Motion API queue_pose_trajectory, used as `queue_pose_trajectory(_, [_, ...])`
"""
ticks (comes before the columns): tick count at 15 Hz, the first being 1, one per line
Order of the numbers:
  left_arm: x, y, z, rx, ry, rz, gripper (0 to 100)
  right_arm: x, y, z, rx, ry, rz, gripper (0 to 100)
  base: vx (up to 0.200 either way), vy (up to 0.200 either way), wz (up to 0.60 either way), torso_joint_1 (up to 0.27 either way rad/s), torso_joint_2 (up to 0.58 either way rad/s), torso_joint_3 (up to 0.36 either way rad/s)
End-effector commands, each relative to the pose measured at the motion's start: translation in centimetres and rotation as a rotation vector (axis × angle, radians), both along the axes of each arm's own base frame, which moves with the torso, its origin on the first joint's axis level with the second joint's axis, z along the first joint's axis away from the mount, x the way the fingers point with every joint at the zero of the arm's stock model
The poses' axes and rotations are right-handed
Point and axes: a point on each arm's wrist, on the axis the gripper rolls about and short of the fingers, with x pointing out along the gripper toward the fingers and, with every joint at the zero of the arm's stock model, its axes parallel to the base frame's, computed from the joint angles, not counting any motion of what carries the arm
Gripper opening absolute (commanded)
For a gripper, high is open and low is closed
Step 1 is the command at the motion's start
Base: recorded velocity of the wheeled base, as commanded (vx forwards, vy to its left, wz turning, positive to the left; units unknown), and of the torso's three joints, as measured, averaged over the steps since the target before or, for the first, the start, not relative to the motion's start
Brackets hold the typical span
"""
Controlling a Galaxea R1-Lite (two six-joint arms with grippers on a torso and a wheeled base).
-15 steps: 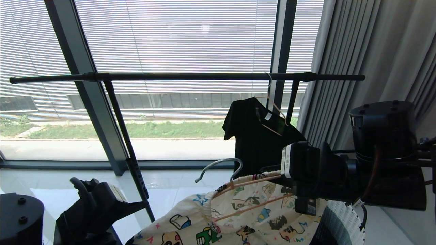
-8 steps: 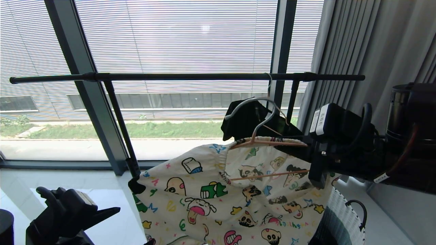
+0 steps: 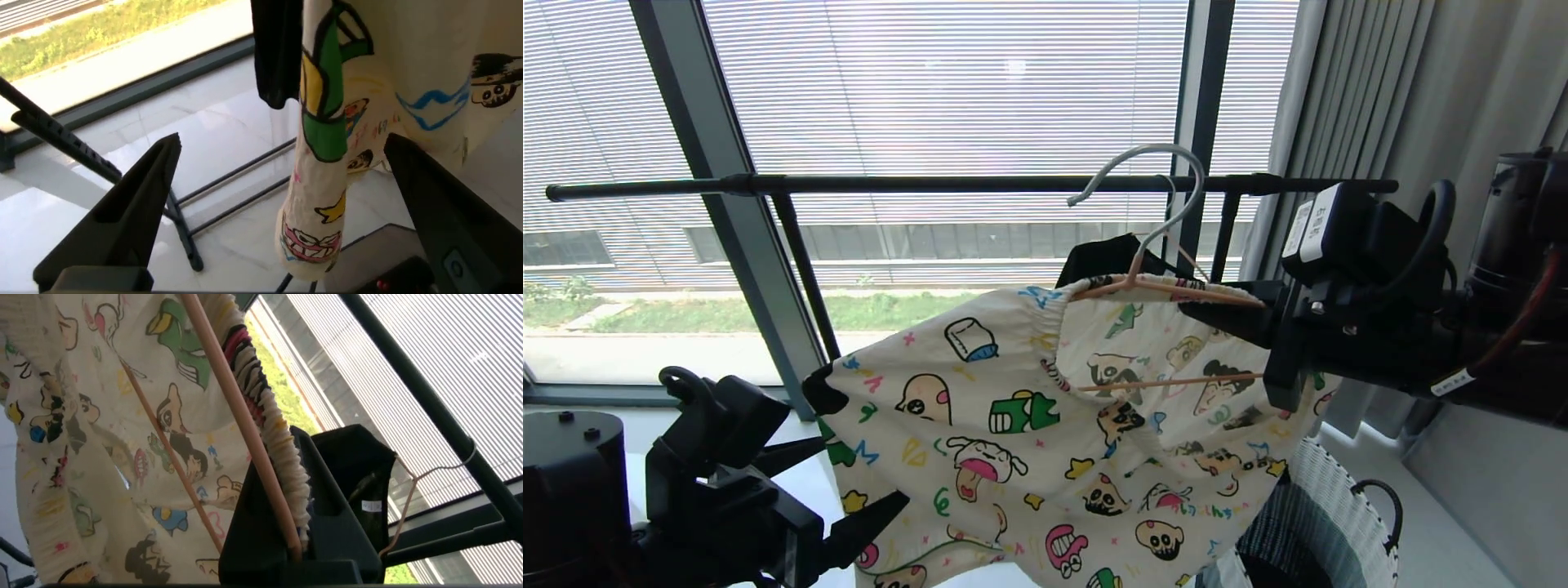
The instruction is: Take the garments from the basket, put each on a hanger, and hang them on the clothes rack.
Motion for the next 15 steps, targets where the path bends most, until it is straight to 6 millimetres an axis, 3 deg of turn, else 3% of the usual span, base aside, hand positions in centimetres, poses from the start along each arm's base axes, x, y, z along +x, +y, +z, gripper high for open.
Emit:
queue_pose_trajectory(1, [0.9, 0.1, -0.8, 0.014, 0.042, 0.022, 100, 0.0, 0.1, 0.2, 0.004, -0.006, 0.001, 0, 0.0, 0.0, 0.0, 0.0, 0.0, 0.0])
queue_pose_trajectory(2, [1.1, 0.3, -0.7, 0.011, 0.037, 0.035, 100, 0.0, 0.0, 0.3, 0.007, -0.007, 0.001, 0, 0.0, 0.0, 0.0, 0.0, 0.0, 0.0])
queue_pose_trajectory(3, [1.2, 0.4, -0.7, 0.008, 0.03, 0.039, 0, 0.0, 0.1, 0.2, 0.009, -0.002, 0.0, 0, 0.0, 0.0, 0.0, 0.0, 0.0, 0.0])
queue_pose_trajectory(15, [2.2, 2.6, -2.8, 0.029, 0.136, 0.183, 0, 0.5, -0.3, 0.9, 0.051, 0.016, -0.03, 0, 0.0, 0.0, 0.0, 0.0, 0.0, 0.0])
